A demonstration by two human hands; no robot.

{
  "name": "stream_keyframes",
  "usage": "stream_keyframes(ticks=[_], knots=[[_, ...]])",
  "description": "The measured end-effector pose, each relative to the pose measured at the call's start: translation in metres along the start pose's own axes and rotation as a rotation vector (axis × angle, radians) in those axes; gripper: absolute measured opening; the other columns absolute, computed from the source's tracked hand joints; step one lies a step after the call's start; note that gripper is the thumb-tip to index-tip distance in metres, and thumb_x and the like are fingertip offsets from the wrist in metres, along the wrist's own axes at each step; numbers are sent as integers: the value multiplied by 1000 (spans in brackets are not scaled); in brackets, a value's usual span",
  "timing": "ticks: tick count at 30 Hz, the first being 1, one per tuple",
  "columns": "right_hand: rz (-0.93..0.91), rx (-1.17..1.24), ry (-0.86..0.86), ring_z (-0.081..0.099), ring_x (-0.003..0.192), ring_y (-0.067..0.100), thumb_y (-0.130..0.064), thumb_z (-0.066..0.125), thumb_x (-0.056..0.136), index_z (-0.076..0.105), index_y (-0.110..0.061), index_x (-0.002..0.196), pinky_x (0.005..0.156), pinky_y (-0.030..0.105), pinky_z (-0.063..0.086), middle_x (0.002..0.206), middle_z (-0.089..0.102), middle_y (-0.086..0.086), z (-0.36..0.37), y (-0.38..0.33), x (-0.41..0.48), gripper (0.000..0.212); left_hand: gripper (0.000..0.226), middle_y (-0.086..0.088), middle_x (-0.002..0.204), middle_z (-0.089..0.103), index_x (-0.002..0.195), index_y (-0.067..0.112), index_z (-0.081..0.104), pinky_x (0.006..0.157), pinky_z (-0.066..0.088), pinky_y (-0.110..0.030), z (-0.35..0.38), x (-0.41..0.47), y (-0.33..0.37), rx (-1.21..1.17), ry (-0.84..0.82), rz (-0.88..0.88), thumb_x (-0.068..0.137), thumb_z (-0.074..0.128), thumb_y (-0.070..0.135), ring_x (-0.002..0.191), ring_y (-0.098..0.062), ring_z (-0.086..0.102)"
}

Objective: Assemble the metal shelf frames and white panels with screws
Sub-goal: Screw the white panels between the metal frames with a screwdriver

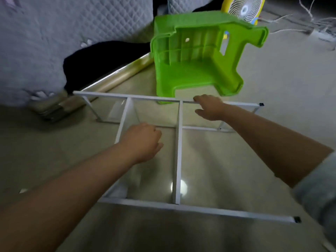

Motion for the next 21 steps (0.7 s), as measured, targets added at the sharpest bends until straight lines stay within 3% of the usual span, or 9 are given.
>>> stream_keyframes(ticks=[2, 4, 8, 11, 13, 15, 17, 19, 21], knots=[[-71, -74, 171, 24, 136, 31, -30, 49, 91, 30, -11, 141, 109, 47, 20, 146, 29, 14, -4, -10, -25, 57, 47, -3, 129, 51, 131, 20, 48, 93, 40, -31, 17, -21, 4, -174, -131, 60, 96, 31, 47, 118, -20, 47], [-219, 36, 216, 37, 129, 32, -33, 50, 91, 41, -6, 136, 106, 42, 26, 138, 41, 18, -1, -27, -66, 53, 52, 2, 133, 48, 136, 24, 41, 95, 38, -27, 35, -45, 12, -359, -314, 140, 93, 34, 52, 117, -14, 48], [-348, 352, -543, 58, 104, 15, -40, 49, 90, 46, -17, 131, 95, 27, 43, 118, 60, 1, 57, -64, -150, 47, 53, 7, 113, 56, 133, 27, 40, 73, 38, -21, 64, -78, 30, -339, -593, 246, 88, 46, 55, 81, -6, 46], [-401, 333, -687, 60, 97, 12, -42, 57, 87, 49, -19, 127, 90, 27, 47, 110, 62, -3, 81, -84, -178, 46, 38, 0, 103, 58, 118, 21, 47, 69, 36, -25, 74, -86, 39, -241, -589, 294, 94, 39, 49, 79, -12, 46], [-468, 274, -670, 59, 81, 14, -33, 54, 90, 58, -11, 109, 74, 23, 45, 97, 64, 4, 88, -96, -188, 29, 34, -4, 109, 58, 112, 18, 47, 73, 36, -27, 74, -91, 47, -143, -554, 341, 98, 30, 45, 90, -20, 54], [-492, 217, -619, 49, 69, 14, -25, 48, 94, 57, -8, 94, 60, 22, 35, 77, 58, 2, 80, -101, -194, 20, 35, -2, 107, 57, 106, 20, 46, 71, 35, -27, 67, -94, 49, -75, -462, 349, 98, 25, 46, 95, -21, 56], [-471, 198, -520, 42, 62, 12, -25, 44, 96, 53, -13, 86, 56, 23, 28, 64, 43, -8, 51, -99, -190, 18, 45, 2, 92, 56, 94, 24, 44, 66, 36, -27, 45, -90, 42, -76, -262, 302, 91, 13, 58, 82, -17, 55], [-430, 154, -333, 39, 56, 9, -29, 43, 96, 44, -17, 72, 56, 27, 23, 60, 37, -8, 11, -92, -180, 26, 50, 3, 69, 51, 76, 24, 44, 49, 32, -26, 4, -78, 27, -154, 151, 219, 81, 10, 60, 61, -18, 53], [-375, 52, -98, 44, 63, 21, -35, 42, 95, 29, -21, 61, 59, 29, 22, 58, 36, -3, -35, -84, -165, 38, 44, -3, 51, 50, 61, 16, 47, 39, 28, -20, -38, -64, 9, -183, 537, 166, 81, 30, 52, 42, -24, 52]])
Point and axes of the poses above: each hand's wrist, its own x-axis towards the middle knuckle, its own z-axis out of the palm, y = z × x, the point moved 6 cm from there along x, towards the middle knuckle
